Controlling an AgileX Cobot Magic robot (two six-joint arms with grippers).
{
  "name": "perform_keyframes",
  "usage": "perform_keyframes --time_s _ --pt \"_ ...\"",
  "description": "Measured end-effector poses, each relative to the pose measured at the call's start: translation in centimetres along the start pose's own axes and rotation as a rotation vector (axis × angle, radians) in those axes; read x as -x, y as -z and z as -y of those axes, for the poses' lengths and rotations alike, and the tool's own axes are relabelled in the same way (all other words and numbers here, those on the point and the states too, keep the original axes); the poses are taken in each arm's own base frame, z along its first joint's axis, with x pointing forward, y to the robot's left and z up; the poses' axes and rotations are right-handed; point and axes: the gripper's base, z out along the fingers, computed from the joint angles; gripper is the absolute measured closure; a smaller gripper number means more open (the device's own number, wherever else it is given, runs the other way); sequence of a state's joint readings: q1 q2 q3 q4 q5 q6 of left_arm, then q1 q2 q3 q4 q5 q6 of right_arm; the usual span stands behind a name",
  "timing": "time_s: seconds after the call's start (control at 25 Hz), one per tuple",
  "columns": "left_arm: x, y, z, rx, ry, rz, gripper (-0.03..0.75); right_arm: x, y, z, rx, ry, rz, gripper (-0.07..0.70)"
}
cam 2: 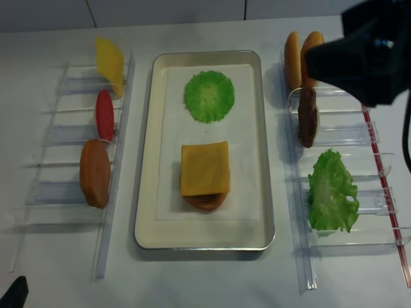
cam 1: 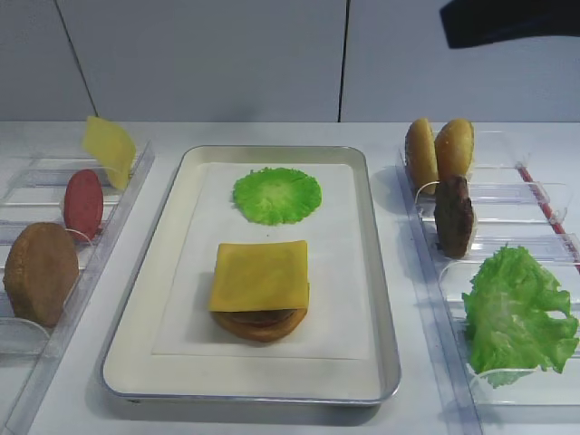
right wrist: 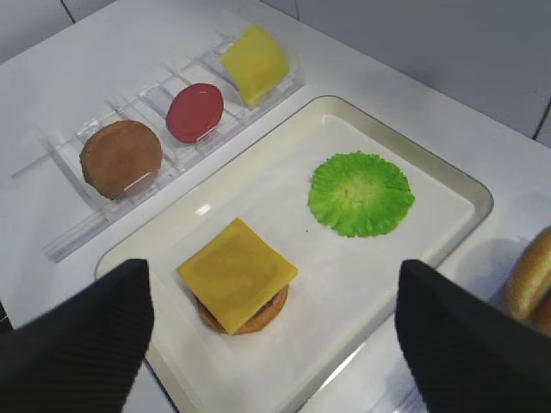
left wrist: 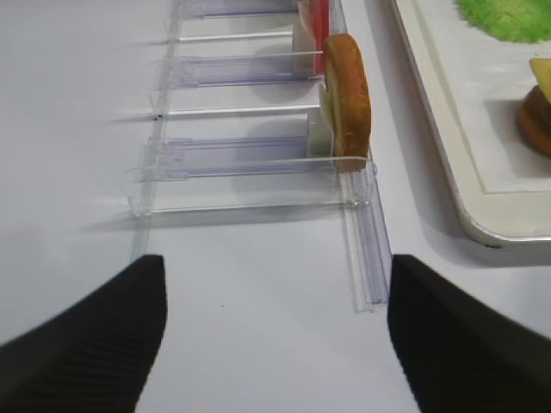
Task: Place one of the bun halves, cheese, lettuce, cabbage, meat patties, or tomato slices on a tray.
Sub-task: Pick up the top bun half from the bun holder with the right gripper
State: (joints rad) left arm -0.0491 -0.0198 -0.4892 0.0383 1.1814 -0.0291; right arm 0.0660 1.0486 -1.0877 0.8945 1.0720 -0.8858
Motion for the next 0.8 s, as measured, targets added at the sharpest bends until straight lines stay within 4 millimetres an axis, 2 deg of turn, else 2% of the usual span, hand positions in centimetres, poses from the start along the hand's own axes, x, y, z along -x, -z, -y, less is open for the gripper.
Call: perform_keyframes --time_s 0.24,0.48,0.8 --pt "0.0 0.0 0.0 0.0 0.0 0.0 0.223 2.3 -4.5 0.8 -0.012 0.071 -0.048 0.051" --pt "0.0 0.0 0.0 0.0 0.0 0.0 0.223 4.3 -7.8 4.5 -0.169 -0.063 -0.102 0.051" --pt "0.0 0.0 0.0 0.0 0.0 0.0 0.223 5.3 -11.7 9.3 -0.347 -0.282 -0.299 0.051"
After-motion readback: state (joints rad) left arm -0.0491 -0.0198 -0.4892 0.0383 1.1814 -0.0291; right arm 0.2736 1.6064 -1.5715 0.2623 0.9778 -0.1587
